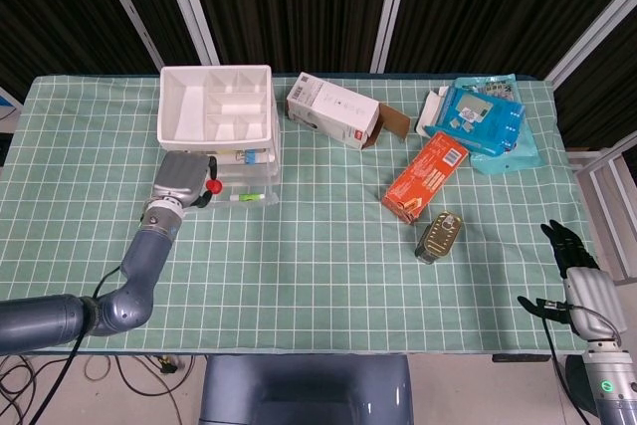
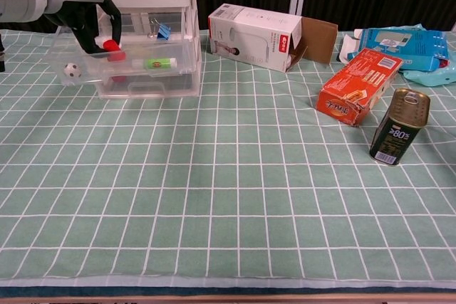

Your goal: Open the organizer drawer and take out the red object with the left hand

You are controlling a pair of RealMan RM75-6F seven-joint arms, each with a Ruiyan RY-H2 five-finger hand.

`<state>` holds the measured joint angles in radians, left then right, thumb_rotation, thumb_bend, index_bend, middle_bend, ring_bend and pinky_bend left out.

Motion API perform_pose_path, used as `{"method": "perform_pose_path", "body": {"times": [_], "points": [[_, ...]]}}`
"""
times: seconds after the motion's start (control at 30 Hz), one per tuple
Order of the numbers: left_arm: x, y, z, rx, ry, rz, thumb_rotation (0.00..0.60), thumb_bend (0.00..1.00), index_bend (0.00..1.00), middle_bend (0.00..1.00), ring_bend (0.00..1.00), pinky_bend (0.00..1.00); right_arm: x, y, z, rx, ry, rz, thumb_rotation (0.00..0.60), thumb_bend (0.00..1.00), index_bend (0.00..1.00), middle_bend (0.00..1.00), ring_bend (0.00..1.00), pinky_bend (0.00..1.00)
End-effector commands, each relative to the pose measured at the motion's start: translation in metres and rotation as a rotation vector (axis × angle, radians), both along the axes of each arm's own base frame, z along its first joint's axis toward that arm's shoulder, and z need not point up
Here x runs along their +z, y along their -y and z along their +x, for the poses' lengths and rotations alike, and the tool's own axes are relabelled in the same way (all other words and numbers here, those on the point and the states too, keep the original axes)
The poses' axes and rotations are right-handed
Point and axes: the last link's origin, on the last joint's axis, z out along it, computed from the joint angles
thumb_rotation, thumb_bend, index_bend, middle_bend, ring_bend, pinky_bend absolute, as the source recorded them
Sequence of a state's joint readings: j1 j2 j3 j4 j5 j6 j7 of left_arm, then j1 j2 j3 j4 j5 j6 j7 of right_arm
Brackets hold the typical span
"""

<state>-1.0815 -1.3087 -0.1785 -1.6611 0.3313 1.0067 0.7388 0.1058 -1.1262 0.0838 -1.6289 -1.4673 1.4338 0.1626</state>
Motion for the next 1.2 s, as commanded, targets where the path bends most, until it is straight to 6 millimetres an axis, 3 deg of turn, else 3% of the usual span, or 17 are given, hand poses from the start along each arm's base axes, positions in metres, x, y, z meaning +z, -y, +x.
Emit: {"method": "perform_pose_path", "body": {"times": [0.03,0.3,0.6,0.77,0.9,1.03,1.2], "points": [[0.001,0.0,0.0,0.001,0.0,0.002,0.6,0.36,0.49,1.0,1.0,1.0,0.0,0.0,0.0,-0.001,0.001,0.0,0.6,0.07,0.0,0.0,0.0,0.22],[0.007,0.001,0.005,-0.014,0.015,0.014,0.6,0.36,0.51,1.0,1.0,1.0,0.0,0.0,0.0,-0.002,0.002,-0.001,0.6,0.07,0.0,0.0,0.0,0.22],[0.027,0.012,0.032,-0.099,0.078,0.046,0.6,0.36,0.51,1.0,1.0,1.0,0.0,0.0,0.0,-0.009,0.004,-0.001,0.6,0.07,0.0,0.0,0.0,0.22],[0.044,0.036,0.045,-0.164,0.13,0.048,0.6,0.36,0.51,1.0,1.0,1.0,0.0,0.0,0.0,-0.01,0.002,-0.002,0.6,0.07,0.0,0.0,0.0,0.22],[0.053,0.063,0.045,-0.198,0.156,0.018,0.6,0.36,0.51,1.0,1.0,1.0,0.0,0.0,0.0,-0.006,-0.001,-0.003,0.6,0.07,0.0,0.0,0.0,0.22],[0.054,0.092,0.034,-0.207,0.152,-0.035,0.6,0.36,0.51,1.0,1.0,1.0,0.0,-0.001,0.001,-0.005,-0.001,-0.003,0.6,0.07,0.0,0.0,0.0,0.22],[0.041,0.119,0.01,-0.203,0.115,-0.112,0.6,0.36,0.51,1.0,1.0,1.0,0.0,-0.001,0.001,-0.008,0.003,-0.003,0.6,0.07,0.0,0.0,0.0,0.22]]}}
